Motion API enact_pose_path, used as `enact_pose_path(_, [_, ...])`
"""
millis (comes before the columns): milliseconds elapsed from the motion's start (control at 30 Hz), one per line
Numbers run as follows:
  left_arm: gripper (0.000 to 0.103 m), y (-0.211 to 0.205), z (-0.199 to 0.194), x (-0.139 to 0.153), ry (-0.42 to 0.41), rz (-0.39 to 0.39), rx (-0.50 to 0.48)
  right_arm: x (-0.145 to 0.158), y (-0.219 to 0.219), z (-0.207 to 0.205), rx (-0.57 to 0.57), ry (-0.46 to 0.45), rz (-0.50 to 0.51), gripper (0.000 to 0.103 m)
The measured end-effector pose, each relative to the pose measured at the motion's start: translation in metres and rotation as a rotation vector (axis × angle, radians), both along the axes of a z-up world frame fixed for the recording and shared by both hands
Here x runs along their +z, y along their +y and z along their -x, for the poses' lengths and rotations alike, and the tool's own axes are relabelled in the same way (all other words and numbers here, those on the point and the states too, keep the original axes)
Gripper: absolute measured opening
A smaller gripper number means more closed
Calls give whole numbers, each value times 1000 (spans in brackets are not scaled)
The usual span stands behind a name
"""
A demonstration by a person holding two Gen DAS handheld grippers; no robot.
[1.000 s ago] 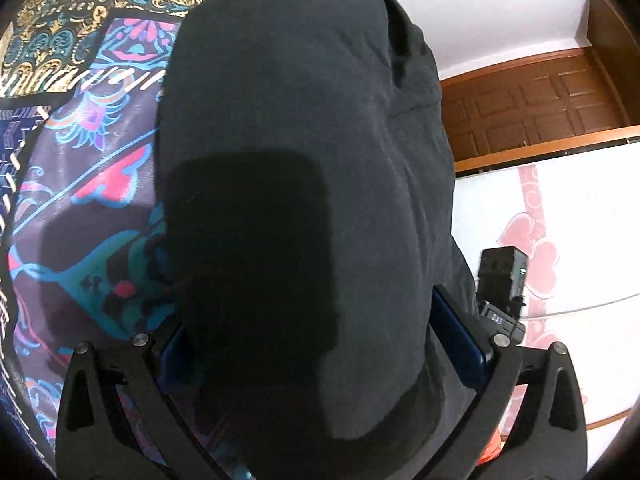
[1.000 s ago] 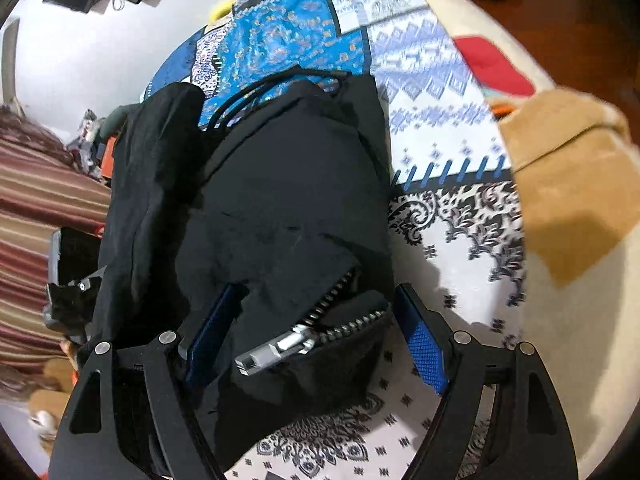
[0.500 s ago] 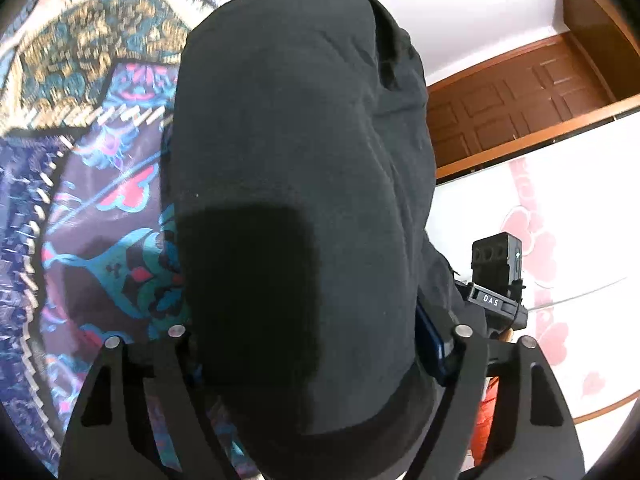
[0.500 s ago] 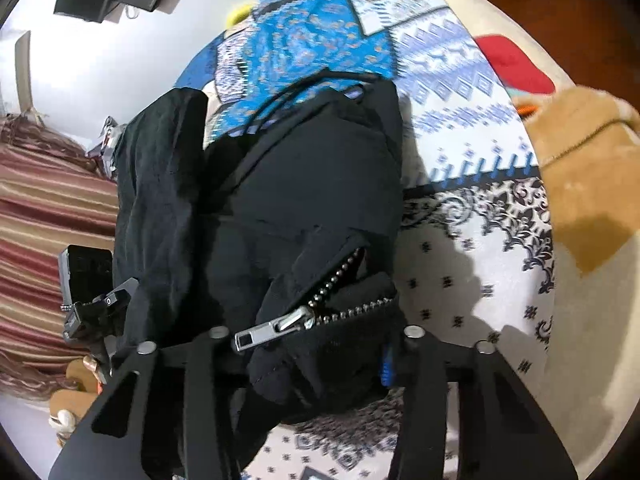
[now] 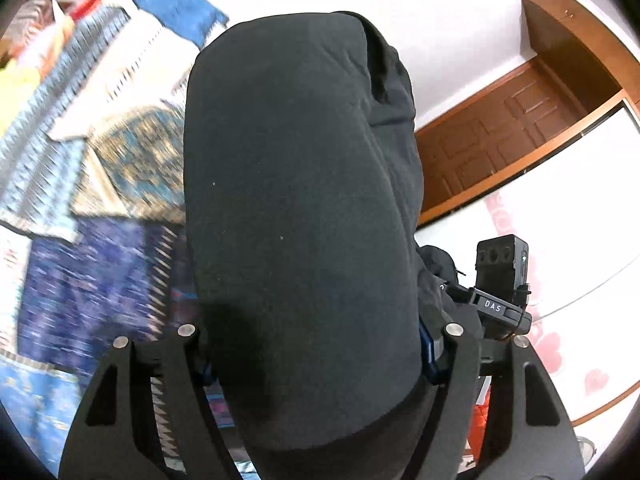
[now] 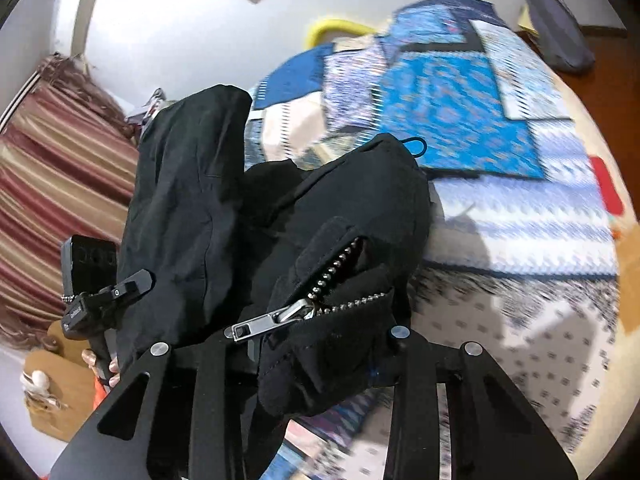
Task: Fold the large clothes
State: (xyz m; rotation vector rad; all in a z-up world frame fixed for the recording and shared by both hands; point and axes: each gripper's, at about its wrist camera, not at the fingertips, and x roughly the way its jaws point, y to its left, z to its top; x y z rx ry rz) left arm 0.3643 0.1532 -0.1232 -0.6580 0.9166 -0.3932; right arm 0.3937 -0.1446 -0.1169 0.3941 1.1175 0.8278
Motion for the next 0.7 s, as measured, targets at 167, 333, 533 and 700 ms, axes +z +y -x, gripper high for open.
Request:
enact_pose_path(167, [70,74,13,15,-45,-30,36,13,56,-1,33,-45,-3,30])
enact_pose_path(333, [70,146,7,17,-79,-71,74,6,121,-8,73,-62,3,30])
enact_pose_path(533, [70,224,-7,-33,-22,-72,120,-36,196,-27,103,-11,27,30])
enact_pose_path(700, [71,279,-14,-114,105,-50,227,-95,250,-33,113,76,75,30])
